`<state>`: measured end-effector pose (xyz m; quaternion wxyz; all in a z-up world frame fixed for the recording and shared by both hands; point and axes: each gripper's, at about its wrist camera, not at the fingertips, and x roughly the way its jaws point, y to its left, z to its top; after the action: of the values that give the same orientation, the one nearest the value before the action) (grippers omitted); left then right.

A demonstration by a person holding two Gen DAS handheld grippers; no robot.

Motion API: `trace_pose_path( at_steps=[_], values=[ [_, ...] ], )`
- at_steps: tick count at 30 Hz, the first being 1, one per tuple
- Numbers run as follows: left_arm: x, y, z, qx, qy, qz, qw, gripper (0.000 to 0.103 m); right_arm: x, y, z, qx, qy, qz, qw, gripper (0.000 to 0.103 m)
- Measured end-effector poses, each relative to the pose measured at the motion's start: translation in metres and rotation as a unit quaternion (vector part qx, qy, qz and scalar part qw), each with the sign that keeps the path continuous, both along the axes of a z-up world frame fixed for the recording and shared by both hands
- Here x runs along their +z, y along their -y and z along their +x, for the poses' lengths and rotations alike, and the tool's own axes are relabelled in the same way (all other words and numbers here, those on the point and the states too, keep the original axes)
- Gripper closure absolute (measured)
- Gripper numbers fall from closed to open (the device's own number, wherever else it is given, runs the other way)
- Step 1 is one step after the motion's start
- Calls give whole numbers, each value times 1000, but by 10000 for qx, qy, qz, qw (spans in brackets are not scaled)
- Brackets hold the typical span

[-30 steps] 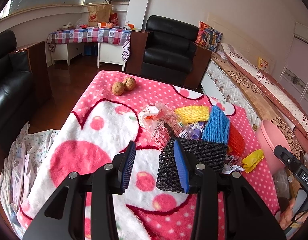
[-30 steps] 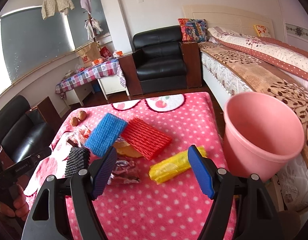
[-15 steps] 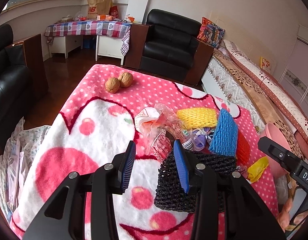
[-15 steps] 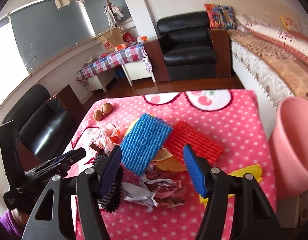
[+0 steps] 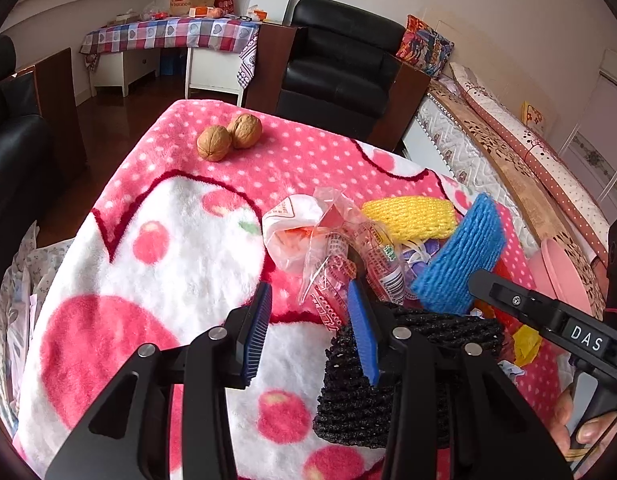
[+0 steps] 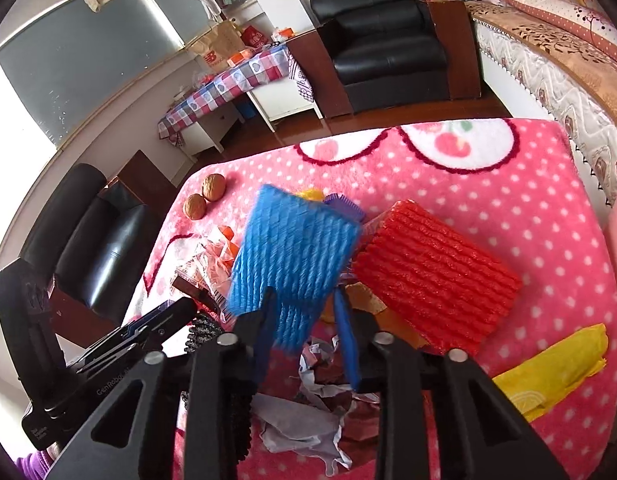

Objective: Collect trash
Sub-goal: 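Grasp the clear plastic bag with the left tool while the right tool grasps the blue foam net, then carry the clear bag and blue foam net over the pink bucket with both tools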

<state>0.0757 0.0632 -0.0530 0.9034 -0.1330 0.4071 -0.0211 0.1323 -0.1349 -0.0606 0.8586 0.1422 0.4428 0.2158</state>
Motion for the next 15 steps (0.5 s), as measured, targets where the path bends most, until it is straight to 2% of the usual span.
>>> trace_pose_path(
  at_steps=[1,2,5,15],
  values=[
    [0,0,1,-8,10,-33,10000,64,0,1,0,5,4,25,10000,84],
    [0,-1,1,-15,39,-51,10000,72,1,2,0,-12,19,31,10000,88],
    [2,1,0,-117,90,-52,9999,85,4,6,-3,-36,79,72,9999,96],
    [37,13,-23,-322,679,42,9972,89,33,27,-27,-240,531,162,9982,98]
  ],
)
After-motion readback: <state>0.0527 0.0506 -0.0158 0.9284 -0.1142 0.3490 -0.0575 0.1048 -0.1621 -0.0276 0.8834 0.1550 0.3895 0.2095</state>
